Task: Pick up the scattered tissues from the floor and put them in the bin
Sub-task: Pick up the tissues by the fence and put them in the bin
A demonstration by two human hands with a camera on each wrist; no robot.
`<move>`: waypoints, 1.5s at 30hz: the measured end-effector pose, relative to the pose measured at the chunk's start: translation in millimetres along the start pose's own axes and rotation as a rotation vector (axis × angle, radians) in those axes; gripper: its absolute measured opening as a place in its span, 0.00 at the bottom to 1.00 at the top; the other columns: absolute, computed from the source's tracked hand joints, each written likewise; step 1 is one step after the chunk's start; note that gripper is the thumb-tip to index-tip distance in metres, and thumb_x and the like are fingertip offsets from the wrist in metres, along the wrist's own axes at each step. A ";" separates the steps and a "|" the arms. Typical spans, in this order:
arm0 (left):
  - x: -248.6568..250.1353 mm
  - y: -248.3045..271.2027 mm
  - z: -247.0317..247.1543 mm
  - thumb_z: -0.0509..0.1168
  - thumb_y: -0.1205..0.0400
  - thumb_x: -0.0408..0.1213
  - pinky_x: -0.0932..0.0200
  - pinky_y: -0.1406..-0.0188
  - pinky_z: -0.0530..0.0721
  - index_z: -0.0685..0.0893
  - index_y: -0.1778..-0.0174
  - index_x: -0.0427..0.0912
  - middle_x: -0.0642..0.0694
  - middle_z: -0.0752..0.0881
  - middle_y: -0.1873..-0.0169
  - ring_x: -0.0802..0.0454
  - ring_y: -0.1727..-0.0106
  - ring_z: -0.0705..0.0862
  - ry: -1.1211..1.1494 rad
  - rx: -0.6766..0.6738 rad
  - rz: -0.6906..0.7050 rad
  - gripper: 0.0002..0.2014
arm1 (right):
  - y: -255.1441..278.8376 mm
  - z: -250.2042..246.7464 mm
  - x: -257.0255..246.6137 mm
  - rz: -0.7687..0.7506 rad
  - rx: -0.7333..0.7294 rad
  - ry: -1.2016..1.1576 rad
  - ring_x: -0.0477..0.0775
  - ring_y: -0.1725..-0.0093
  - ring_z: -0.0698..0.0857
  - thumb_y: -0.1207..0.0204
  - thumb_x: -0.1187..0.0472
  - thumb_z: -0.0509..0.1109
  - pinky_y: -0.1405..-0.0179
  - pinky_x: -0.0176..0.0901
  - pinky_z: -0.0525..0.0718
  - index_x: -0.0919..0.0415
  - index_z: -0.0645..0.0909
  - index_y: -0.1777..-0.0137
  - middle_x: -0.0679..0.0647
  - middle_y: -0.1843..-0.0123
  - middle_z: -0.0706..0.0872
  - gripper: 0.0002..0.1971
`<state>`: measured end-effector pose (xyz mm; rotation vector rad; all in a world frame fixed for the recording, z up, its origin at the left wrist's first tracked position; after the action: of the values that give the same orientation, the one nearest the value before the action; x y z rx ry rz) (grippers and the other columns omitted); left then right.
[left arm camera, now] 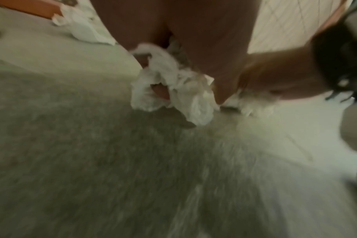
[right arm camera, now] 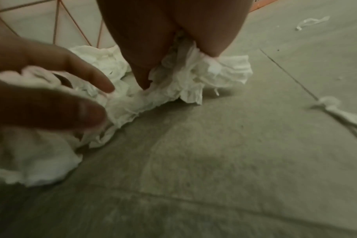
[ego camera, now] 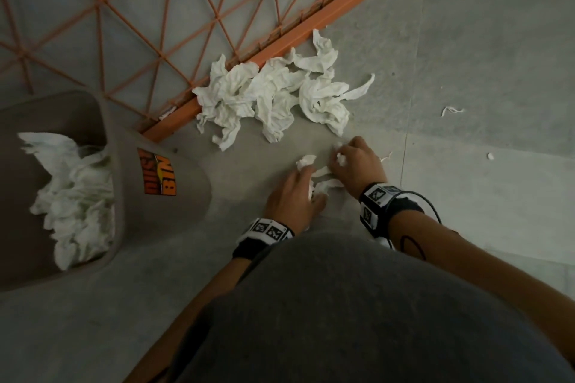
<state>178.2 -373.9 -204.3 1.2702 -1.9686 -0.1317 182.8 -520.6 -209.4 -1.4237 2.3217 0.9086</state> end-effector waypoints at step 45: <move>30.3 90.4 -189.8 0.63 0.30 0.24 0.75 0.70 0.75 0.85 0.49 0.46 0.59 0.83 0.67 0.56 0.67 0.80 0.243 0.668 0.102 0.18 | 22.0 -66.3 -135.2 -0.185 -0.098 -0.398 0.49 0.66 0.79 0.29 0.72 0.64 0.71 0.32 0.79 0.56 0.76 0.61 0.49 0.60 0.81 0.09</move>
<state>229.4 -295.5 -13.6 1.4951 -1.9167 0.7534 234.7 -460.7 -79.5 -1.3241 1.8477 1.1422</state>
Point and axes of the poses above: each hand's wrist, its own y-axis away from the middle knuckle, its own z-axis out of the palm, x = y × z, the point moved 10 cm from there along -y, towards the middle knuckle
